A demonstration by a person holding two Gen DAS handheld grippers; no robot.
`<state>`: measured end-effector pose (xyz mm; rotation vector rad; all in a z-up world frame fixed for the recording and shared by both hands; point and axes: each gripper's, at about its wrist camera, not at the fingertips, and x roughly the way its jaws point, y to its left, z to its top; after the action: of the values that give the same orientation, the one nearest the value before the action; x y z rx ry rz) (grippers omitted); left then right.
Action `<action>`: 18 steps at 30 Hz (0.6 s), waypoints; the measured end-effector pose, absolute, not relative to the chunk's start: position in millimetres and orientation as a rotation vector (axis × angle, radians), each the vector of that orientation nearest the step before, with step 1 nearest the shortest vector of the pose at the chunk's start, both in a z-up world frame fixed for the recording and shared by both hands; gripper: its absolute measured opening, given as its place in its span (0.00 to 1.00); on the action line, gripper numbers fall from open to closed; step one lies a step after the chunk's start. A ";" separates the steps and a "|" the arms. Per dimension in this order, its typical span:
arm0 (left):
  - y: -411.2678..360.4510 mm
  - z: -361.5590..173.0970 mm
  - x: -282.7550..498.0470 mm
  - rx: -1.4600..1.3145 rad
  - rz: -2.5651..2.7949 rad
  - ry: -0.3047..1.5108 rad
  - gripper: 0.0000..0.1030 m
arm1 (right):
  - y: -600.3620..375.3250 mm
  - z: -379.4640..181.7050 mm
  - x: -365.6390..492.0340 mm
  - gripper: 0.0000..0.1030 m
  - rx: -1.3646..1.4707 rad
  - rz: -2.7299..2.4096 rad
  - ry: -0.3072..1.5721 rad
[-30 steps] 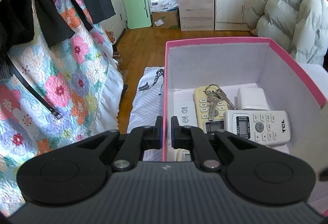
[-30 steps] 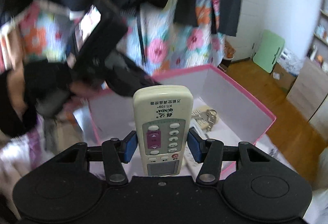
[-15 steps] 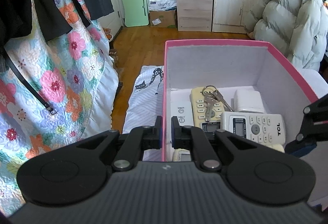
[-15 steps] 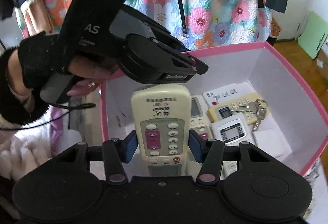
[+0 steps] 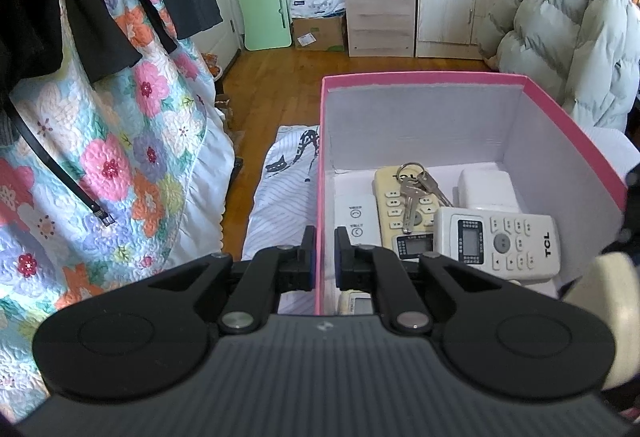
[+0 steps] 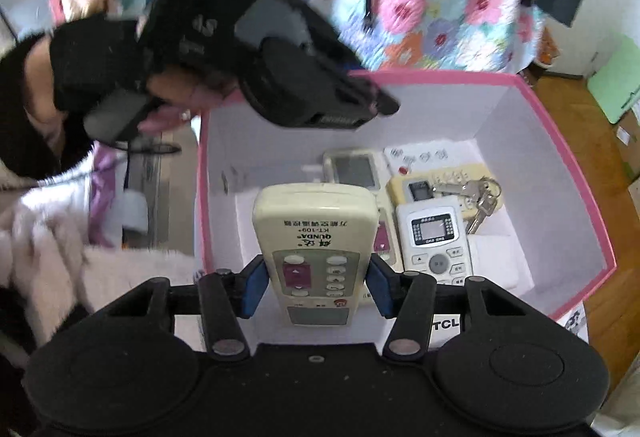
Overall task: Organize rigid objects
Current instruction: 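Reach the right gripper to the white power bank and grasp it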
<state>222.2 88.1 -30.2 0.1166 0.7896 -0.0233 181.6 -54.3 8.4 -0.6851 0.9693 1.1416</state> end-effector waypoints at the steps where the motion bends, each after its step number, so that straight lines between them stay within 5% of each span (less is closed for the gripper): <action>1: 88.2 -30.2 222.2 0.114 -0.024 0.790 0.07 | -51.4 5.9 182.5 0.57 -0.691 1.149 0.967; 8: 88.8 -29.6 222.9 0.108 -0.029 0.793 0.07 | -60.1 2.8 195.8 0.61 -0.491 1.198 0.970; 18: 89.2 -30.3 222.7 0.123 -0.027 0.792 0.08 | -182.4 45.7 174.0 0.63 -0.139 0.855 0.664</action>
<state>222.7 89.2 -30.3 0.1228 0.7921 -0.0274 174.0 -182.4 45.7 -0.1387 0.6641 0.8550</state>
